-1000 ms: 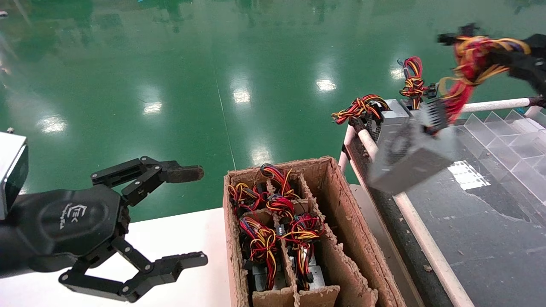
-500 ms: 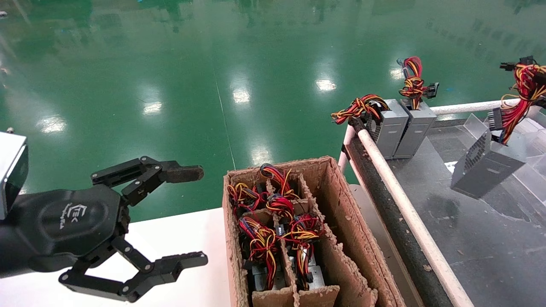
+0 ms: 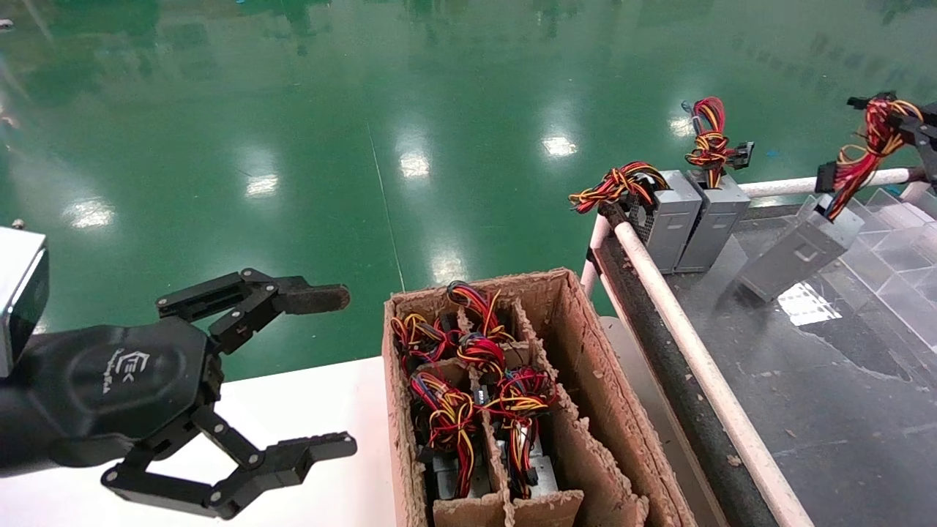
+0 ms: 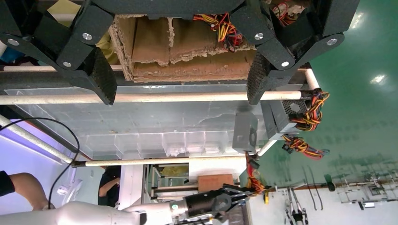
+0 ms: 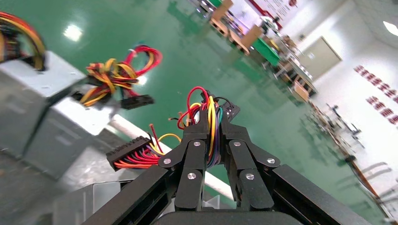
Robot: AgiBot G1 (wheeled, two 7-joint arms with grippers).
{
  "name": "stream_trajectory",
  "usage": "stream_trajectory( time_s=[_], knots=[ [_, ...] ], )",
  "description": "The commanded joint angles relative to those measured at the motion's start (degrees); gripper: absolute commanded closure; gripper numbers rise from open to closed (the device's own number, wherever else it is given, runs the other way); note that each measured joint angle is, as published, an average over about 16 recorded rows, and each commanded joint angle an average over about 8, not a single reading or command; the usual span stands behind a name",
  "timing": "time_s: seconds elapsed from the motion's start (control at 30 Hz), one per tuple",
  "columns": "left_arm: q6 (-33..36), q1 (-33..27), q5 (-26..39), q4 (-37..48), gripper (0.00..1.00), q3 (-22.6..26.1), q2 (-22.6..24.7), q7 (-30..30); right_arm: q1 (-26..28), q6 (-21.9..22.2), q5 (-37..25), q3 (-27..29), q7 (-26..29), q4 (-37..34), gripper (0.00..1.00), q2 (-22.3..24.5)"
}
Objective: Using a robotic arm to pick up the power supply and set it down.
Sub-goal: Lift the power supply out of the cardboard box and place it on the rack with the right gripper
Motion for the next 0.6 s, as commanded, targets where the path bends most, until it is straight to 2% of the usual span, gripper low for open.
stream_trajectory(
  time_s=[0.03, 0.6],
  knots=[
    [0.0, 0.0, 0.0, 0.0, 0.00, 0.0, 0.0, 0.0, 2.1, 1.8, -0.8, -0.4, -1.0, -2.5, 1.00, -1.5],
    [0.0, 0.0, 0.0, 0.0, 0.00, 0.0, 0.0, 0.0, 10.1, 6.9, -4.0, -2.6, -4.5, -11.2, 1.00, -11.3]
  ],
)
